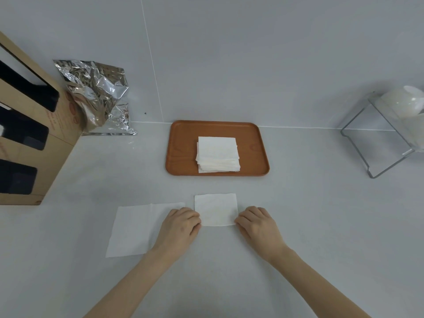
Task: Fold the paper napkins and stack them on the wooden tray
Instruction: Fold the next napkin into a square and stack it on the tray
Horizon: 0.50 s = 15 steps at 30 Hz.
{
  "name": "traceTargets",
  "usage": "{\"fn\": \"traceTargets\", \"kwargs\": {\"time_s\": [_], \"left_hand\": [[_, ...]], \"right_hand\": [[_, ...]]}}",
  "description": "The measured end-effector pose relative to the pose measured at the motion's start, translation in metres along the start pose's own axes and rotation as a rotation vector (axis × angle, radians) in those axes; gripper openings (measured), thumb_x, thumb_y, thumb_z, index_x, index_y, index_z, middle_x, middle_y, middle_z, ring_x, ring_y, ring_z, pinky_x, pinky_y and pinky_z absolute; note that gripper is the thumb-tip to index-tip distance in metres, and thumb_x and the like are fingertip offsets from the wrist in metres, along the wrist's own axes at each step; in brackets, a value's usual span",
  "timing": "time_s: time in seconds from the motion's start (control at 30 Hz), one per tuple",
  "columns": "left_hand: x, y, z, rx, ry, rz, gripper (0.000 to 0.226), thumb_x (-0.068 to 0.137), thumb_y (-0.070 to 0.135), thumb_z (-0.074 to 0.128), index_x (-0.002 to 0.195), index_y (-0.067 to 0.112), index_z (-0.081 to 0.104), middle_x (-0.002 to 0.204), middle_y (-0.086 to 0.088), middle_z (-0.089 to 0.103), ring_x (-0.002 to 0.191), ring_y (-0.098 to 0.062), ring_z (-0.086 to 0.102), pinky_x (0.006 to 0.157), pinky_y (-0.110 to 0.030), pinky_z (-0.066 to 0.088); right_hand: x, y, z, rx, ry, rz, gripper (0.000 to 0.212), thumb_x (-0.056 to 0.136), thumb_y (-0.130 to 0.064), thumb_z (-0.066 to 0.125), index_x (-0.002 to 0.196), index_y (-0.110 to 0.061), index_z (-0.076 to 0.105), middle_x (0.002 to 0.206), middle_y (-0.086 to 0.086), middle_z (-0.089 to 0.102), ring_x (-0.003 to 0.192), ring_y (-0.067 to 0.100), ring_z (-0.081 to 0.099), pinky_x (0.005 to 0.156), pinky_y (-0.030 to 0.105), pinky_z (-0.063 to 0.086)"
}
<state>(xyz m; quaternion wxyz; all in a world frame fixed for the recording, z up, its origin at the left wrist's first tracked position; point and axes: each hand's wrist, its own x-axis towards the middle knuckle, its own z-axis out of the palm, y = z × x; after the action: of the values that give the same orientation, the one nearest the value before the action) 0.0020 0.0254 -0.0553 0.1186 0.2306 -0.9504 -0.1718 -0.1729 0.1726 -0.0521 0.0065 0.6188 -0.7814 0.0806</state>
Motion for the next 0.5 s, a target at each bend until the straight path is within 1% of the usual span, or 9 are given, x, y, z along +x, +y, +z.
{"fn": "traceTargets", "kwargs": {"time_s": [0.07,0.13,0.17,0.2,0.23,0.3,0.37,0.43,0.5], "left_hand": [[0.001,0.002,-0.005,-0.028,-0.017,-0.01,0.008,0.072,0.02,0.062,0.066,0.02,0.068,0.072,0.008,0.072,0.078,-0.003,0.052,0.073,-0.021,0.036],[0.007,0.004,-0.014,-0.162,0.005,-0.089,0.005,0.071,0.013,0.069,0.071,0.018,0.069,0.074,0.006,0.072,0.074,-0.008,0.061,0.071,-0.02,0.04],[0.011,0.005,-0.02,-0.262,0.025,-0.157,0.004,0.073,0.013,0.068,0.073,0.017,0.068,0.075,0.009,0.071,0.073,-0.004,0.061,0.07,-0.017,0.043],[0.016,0.007,-0.028,-0.368,0.044,-0.219,0.006,0.074,0.013,0.066,0.073,0.019,0.068,0.072,0.018,0.068,0.074,0.002,0.06,0.07,-0.012,0.044],[0.022,0.009,-0.037,-0.457,0.069,-0.262,0.01,0.075,0.012,0.066,0.071,0.021,0.067,0.066,0.025,0.066,0.075,0.008,0.059,0.069,-0.006,0.042],[0.037,0.012,-0.055,-0.598,0.097,-0.323,0.022,0.076,0.009,0.065,0.065,0.028,0.063,0.061,0.033,0.064,0.072,0.012,0.059,0.066,-0.002,0.041],[0.055,0.014,-0.073,-0.72,0.12,-0.351,0.026,0.078,0.008,0.064,0.064,0.03,0.061,0.06,0.022,0.066,0.064,0.01,0.058,0.063,-0.002,0.042],[0.076,0.014,-0.087,-0.822,0.155,-0.361,0.02,0.079,0.007,0.062,0.067,0.023,0.062,0.065,0.012,0.065,0.06,0.007,0.057,0.063,-0.003,0.042],[0.1,0.009,-0.098,-0.894,0.174,-0.374,0.017,0.081,0.009,0.06,0.069,0.022,0.062,0.07,0.004,0.065,0.064,-0.003,0.057,0.064,-0.012,0.046]], "right_hand": [[0.0,0.001,-0.002,0.077,0.005,0.034,0.01,0.076,-0.017,0.054,0.07,-0.018,0.062,0.071,-0.005,0.066,0.073,0.018,0.06,0.071,0.023,0.034],[0.002,0.0,-0.01,0.233,0.022,0.083,0.016,0.078,-0.023,0.047,0.073,-0.016,0.061,0.077,-0.002,0.067,0.077,0.019,0.06,0.071,0.019,0.038],[0.005,-0.001,-0.018,0.328,0.037,0.116,0.018,0.078,-0.025,0.046,0.075,-0.015,0.061,0.079,-0.001,0.067,0.079,0.019,0.059,0.072,0.022,0.042],[0.009,-0.001,-0.026,0.412,0.065,0.152,0.021,0.077,-0.028,0.045,0.076,-0.014,0.062,0.08,0.0,0.067,0.08,0.019,0.058,0.073,0.026,0.045],[0.013,-0.002,-0.034,0.475,0.104,0.183,0.024,0.077,-0.03,0.044,0.077,-0.013,0.061,0.079,0.0,0.066,0.08,0.017,0.057,0.072,0.028,0.047],[0.025,-0.003,-0.052,0.553,0.188,0.234,0.028,0.075,-0.033,0.043,0.078,-0.012,0.062,0.078,-0.005,0.061,0.078,0.01,0.054,0.069,0.021,0.044],[0.041,-0.005,-0.071,0.665,0.25,0.301,0.023,0.075,-0.03,0.047,0.077,-0.013,0.061,0.077,-0.008,0.058,0.076,0.0,0.052,0.062,0.008,0.036],[0.061,-0.005,-0.086,0.825,0.294,0.364,0.009,0.076,-0.019,0.052,0.07,-0.016,0.058,0.07,-0.011,0.058,0.069,-0.004,0.052,0.054,0.007,0.037],[0.084,-0.002,-0.097,1.004,0.327,0.441,0.013,0.079,-0.012,0.054,0.067,-0.017,0.056,0.064,-0.009,0.056,0.06,0.001,0.05,0.054,0.01,0.04]]}}
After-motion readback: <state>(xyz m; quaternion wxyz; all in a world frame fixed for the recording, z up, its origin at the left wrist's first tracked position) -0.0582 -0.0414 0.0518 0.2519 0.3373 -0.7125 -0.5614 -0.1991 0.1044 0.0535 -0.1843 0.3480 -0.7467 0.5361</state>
